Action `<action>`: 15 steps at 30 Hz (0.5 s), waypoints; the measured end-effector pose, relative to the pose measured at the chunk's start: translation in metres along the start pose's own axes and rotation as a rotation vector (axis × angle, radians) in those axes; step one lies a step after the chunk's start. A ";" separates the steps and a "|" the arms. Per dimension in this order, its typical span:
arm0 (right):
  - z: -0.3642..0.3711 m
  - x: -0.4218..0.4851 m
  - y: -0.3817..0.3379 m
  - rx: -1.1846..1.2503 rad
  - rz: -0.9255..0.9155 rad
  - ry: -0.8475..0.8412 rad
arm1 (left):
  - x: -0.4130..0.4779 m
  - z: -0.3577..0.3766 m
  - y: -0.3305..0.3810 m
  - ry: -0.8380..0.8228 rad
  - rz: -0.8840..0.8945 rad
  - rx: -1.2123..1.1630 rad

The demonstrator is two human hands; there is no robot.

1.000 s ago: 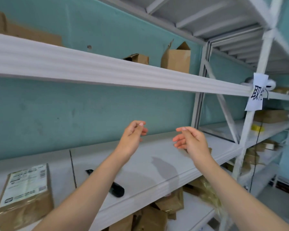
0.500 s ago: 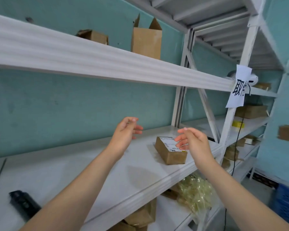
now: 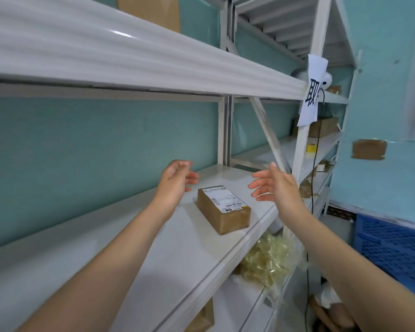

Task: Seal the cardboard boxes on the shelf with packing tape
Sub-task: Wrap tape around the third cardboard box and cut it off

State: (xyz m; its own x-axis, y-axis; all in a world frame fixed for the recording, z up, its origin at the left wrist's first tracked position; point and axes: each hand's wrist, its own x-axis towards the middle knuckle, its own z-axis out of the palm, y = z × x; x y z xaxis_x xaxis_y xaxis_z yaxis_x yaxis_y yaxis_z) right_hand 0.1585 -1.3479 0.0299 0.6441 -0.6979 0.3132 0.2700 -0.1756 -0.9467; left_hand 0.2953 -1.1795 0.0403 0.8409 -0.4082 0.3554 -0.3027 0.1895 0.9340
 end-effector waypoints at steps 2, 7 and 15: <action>-0.004 0.012 0.007 -0.012 0.003 0.001 | 0.009 0.001 -0.008 0.005 0.000 0.013; -0.013 0.051 0.024 0.006 0.024 -0.029 | 0.030 0.003 -0.025 0.079 -0.026 0.042; -0.012 0.123 0.059 -0.014 0.121 -0.247 | 0.039 0.022 -0.058 0.166 -0.091 0.224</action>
State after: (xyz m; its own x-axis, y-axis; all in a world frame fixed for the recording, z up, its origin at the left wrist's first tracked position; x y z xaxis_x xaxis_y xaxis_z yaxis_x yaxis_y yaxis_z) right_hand 0.2447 -1.4521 0.0120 0.8269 -0.5238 0.2047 0.1712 -0.1122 -0.9788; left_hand 0.3359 -1.2256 0.0010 0.9254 -0.2596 0.2761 -0.2986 -0.0506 0.9530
